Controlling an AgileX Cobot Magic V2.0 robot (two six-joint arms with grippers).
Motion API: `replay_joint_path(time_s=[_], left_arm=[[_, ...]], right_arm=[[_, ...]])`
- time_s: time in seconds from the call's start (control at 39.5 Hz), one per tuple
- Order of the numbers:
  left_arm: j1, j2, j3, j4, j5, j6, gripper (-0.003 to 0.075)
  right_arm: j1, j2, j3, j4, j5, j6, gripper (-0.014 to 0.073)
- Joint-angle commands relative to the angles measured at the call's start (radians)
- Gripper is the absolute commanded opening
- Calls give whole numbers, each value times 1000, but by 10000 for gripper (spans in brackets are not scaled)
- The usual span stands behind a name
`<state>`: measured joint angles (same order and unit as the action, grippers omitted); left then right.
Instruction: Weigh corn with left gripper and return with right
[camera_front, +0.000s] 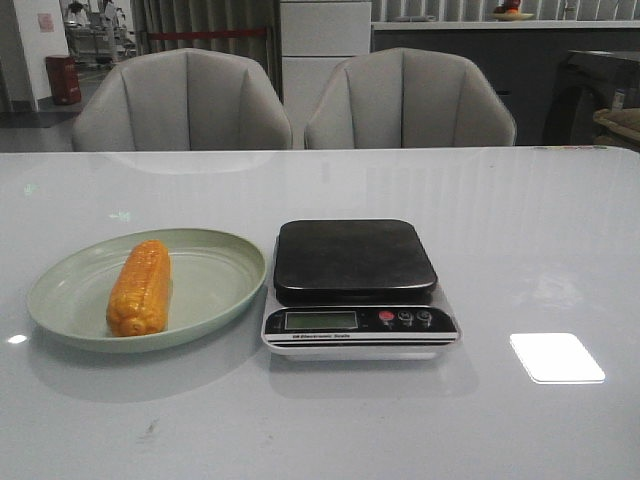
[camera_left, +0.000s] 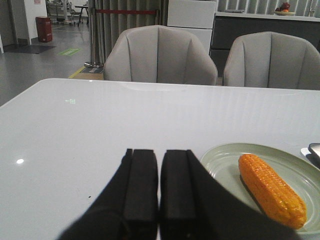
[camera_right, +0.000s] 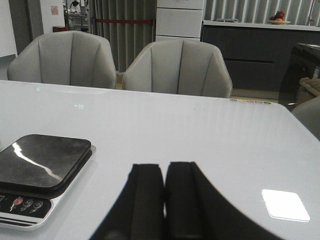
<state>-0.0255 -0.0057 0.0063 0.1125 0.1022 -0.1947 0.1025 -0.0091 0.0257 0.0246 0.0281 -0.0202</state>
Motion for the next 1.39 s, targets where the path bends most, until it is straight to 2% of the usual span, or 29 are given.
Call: replay_joint_path(time_s=[0.0,0.76,0.91,0.99,1.14,1.37], left_arm=[[1,-19,32,-2,-80,-1,125],[1,-19,32,-2,-80,-1,125],[1,-19,24,-3,-236,-6,125],[1,-19,-12,-3,-247,-6,125],[1,38,-171,7,-164,-6,125],[1,234,-413,-3,96,-6,125]], right_arm=[[-5,-20,10,-12,-88,-8,165],[-5,-20,10,-12,-88,-8,165],[-5,-20,10,-12,-88,-8,165],[-5,-20,10,-12,-88,-8,165],[-5,-20,10,-12,-88,-8,165],[-5,-20,10,-12,-88,-8,165]])
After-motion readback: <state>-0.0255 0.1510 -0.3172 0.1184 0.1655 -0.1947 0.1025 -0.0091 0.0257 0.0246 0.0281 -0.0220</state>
